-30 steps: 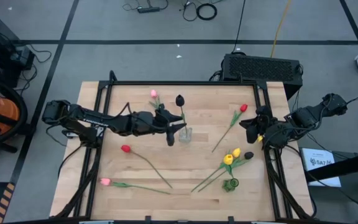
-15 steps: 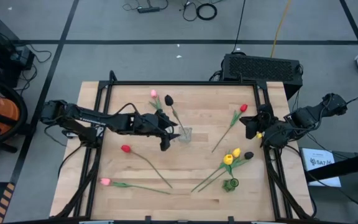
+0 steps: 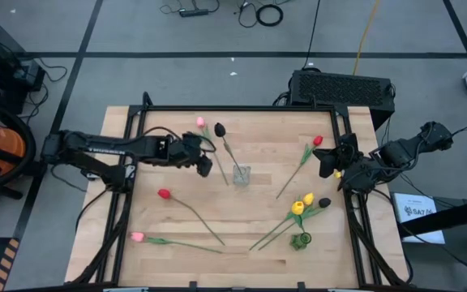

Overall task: Sort flowers into vase by color
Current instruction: Put the top pink flower into the green vase

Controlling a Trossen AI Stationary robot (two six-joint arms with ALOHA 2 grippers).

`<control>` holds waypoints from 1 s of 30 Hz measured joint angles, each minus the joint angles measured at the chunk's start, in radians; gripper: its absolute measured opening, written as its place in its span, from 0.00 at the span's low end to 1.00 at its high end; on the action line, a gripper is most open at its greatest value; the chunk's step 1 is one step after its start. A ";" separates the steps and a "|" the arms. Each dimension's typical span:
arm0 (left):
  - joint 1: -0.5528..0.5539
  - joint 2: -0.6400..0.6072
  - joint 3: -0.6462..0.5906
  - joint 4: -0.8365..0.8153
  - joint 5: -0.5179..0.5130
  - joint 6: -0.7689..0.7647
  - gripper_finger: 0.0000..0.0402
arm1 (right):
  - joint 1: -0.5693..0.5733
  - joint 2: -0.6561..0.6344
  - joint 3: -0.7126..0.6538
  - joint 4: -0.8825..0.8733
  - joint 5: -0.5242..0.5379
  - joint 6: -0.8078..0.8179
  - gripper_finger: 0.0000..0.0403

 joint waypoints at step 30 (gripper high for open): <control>0.380 0.384 0.002 0.199 0.241 -0.508 0.63 | 0.000 0.000 0.000 -0.002 -0.054 -0.107 0.14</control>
